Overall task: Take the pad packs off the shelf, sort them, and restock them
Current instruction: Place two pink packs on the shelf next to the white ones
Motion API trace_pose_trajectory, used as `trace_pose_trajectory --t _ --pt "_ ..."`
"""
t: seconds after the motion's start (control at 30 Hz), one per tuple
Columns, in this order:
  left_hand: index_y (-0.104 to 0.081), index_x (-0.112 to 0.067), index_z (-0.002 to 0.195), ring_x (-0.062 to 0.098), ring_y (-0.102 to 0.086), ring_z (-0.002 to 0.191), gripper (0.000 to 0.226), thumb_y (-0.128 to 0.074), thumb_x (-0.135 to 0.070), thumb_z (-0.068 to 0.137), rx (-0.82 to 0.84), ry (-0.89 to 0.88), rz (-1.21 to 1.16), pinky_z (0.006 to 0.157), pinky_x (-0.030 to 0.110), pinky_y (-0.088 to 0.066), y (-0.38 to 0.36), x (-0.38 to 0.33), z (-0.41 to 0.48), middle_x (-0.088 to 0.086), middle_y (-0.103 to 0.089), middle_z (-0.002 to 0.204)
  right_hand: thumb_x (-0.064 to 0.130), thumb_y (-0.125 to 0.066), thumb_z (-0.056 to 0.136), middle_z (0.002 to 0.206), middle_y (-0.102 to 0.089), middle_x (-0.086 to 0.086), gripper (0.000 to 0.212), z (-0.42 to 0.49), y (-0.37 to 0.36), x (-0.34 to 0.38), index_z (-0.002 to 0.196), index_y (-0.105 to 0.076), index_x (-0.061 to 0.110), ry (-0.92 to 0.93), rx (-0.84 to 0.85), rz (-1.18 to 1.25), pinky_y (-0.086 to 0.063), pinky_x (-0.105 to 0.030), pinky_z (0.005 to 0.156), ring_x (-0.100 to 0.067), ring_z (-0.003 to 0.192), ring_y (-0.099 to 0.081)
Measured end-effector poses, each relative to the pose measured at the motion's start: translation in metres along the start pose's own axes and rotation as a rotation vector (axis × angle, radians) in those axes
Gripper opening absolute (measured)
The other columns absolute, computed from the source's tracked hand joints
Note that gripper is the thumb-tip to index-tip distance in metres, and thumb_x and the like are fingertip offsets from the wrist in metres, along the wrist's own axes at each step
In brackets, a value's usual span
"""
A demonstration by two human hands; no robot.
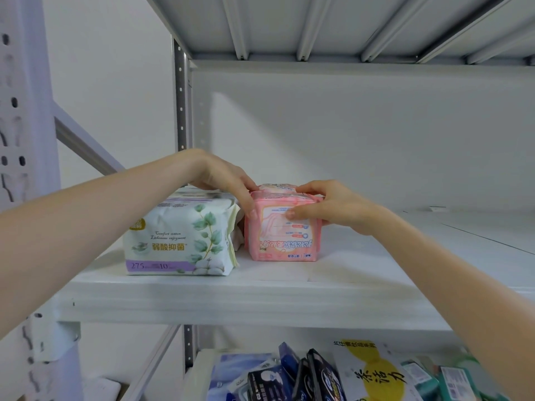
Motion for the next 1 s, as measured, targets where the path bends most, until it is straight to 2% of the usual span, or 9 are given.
trace_pose_trajectory --t 0.13,0.23,0.4,0.5,0.57,0.73,0.83,0.93,1.0 --pt "-0.055 -0.032 0.132 0.005 -0.048 0.125 0.075 -0.076 -0.049 0.062 -0.018 0.012 -0.007 0.112 0.032 -0.032 -0.001 0.000 -0.003 -0.015 -0.059 0.129 0.035 -0.087 0.061 0.098 -0.072 0.007 0.052 -0.001 0.000 -0.001 0.107 -0.063 0.028 -0.010 -0.009 0.004 -0.055 -0.019 0.065 -0.005 0.080 -0.071" --pt "-0.055 -0.031 0.132 0.008 -0.042 0.129 0.073 -0.076 -0.049 0.064 -0.036 0.030 0.027 0.113 0.033 -0.027 0.001 -0.004 -0.008 -0.015 -0.054 0.133 0.035 -0.087 0.061 0.104 -0.071 0.004 0.061 -0.004 0.000 -0.001 0.116 -0.062 0.024 -0.017 -0.038 -0.001 -0.057 -0.025 0.075 -0.009 0.087 -0.071" --pt "-0.055 -0.031 0.133 0.006 -0.032 0.127 0.062 -0.076 -0.042 0.076 -0.042 0.117 0.040 0.097 0.028 -0.022 0.006 -0.009 -0.017 -0.015 -0.047 0.133 0.038 -0.087 0.062 0.104 -0.070 0.005 0.058 -0.010 0.000 -0.002 0.113 -0.061 0.026 -0.016 -0.113 0.004 -0.055 -0.025 0.074 -0.007 0.088 -0.070" --pt "-0.054 -0.027 0.135 0.013 -0.022 0.143 0.071 -0.075 -0.047 0.071 -0.059 0.140 -0.011 0.109 0.035 -0.017 0.009 -0.014 -0.026 -0.009 -0.038 0.150 0.040 -0.085 0.065 0.114 -0.064 0.002 0.070 -0.016 0.001 -0.004 0.126 -0.056 0.020 -0.036 -0.182 -0.028 -0.052 -0.032 0.091 -0.013 0.101 -0.064" --pt "-0.051 -0.023 0.138 0.016 -0.018 0.146 0.080 -0.074 -0.051 0.067 -0.099 0.146 -0.058 0.115 0.039 -0.012 0.011 -0.019 -0.034 -0.006 -0.032 0.154 0.039 -0.082 0.070 0.116 -0.062 0.002 0.068 -0.023 0.001 0.000 0.128 -0.053 0.019 -0.031 -0.223 -0.049 -0.051 -0.032 0.093 -0.013 0.104 -0.062" --pt "-0.047 -0.019 0.141 0.018 -0.032 0.141 0.078 -0.071 -0.054 0.076 -0.342 0.088 -0.110 0.113 0.034 -0.024 0.018 -0.035 -0.062 -0.004 -0.039 0.151 0.038 -0.070 0.084 0.127 -0.053 0.003 0.062 -0.050 0.008 0.016 0.136 -0.046 0.015 0.053 -0.335 -0.130 -0.041 -0.026 0.082 -0.014 0.109 -0.054" --pt "-0.041 -0.020 0.145 0.017 -0.033 0.140 0.077 -0.069 -0.053 0.080 -0.510 0.044 -0.108 0.107 0.029 -0.027 0.007 -0.043 -0.083 -0.003 -0.037 0.152 0.041 -0.065 0.087 0.139 -0.048 -0.002 0.063 -0.072 0.010 0.020 0.139 -0.042 0.015 0.095 -0.389 -0.254 -0.042 -0.033 0.094 -0.020 0.124 -0.048" --pt "-0.036 -0.018 0.147 0.019 -0.030 0.141 0.076 -0.067 -0.048 0.084 -0.656 0.013 -0.077 0.111 0.032 -0.025 -0.022 -0.056 -0.106 0.000 -0.032 0.155 0.038 -0.059 0.090 0.141 -0.045 -0.007 0.060 -0.102 0.001 0.022 0.141 -0.039 0.014 0.134 -0.404 -0.394 -0.037 -0.038 0.104 -0.026 0.128 -0.044" --pt "-0.037 -0.016 0.146 0.023 -0.029 0.142 0.073 -0.066 -0.045 0.086 -0.781 0.024 0.051 0.113 0.037 -0.023 -0.045 -0.066 -0.124 0.007 -0.034 0.154 0.039 -0.057 0.090 0.143 -0.042 -0.007 0.060 -0.124 -0.009 0.018 0.142 -0.038 0.014 0.138 -0.399 -0.499 -0.033 -0.043 0.106 -0.027 0.131 -0.039"
Point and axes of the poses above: each hand's wrist, its own z-axis towards the middle knuckle, its own y-axis out of the back of the hand, x = y × z, the point moved 8 cm from there along z, towards the middle knuckle
